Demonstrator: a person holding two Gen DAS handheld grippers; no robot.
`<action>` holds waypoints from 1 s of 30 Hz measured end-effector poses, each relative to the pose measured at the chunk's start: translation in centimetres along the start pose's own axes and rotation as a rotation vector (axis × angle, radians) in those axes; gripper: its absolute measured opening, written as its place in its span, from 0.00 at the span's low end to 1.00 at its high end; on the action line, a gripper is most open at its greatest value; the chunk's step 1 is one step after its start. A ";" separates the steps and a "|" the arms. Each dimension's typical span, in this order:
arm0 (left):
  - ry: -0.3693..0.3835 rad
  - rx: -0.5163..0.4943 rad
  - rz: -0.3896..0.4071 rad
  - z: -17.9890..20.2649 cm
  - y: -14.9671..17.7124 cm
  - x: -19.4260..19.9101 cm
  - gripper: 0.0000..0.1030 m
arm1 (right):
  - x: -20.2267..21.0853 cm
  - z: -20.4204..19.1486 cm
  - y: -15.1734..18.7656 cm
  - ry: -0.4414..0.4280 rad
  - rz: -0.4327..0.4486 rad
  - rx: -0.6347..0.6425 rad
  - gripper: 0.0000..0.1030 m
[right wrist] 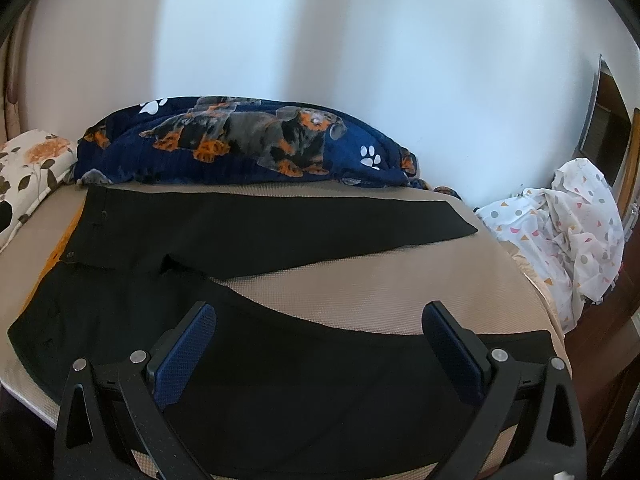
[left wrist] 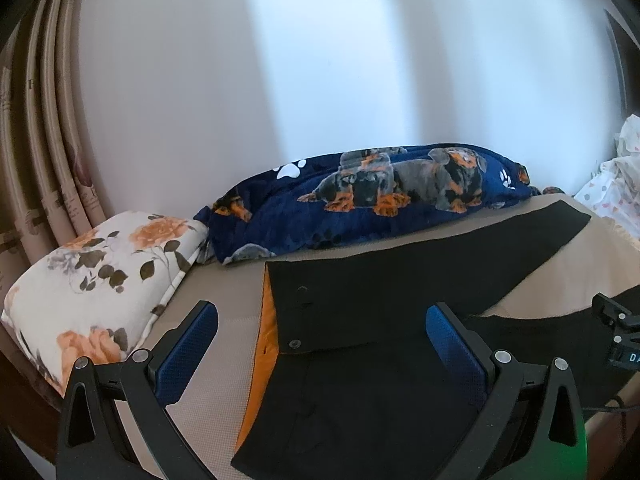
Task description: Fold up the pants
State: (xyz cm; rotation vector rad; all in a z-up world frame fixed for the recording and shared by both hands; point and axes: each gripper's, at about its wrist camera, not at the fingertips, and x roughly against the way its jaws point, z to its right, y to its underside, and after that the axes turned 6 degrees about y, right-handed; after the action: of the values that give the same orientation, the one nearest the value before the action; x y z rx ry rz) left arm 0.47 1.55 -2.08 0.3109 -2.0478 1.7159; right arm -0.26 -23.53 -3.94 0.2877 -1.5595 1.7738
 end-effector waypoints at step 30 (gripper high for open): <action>0.279 0.200 -0.328 -16.9 -0.3 -22.9 0.98 | -6.4 -6.5 -0.6 -0.201 -0.140 0.109 1.00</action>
State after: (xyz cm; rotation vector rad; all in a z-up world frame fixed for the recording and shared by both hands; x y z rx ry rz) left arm 23.85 15.42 -10.50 0.4182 -1.5367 1.6546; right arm 6.58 -19.92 -8.88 0.6303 -1.5404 1.7662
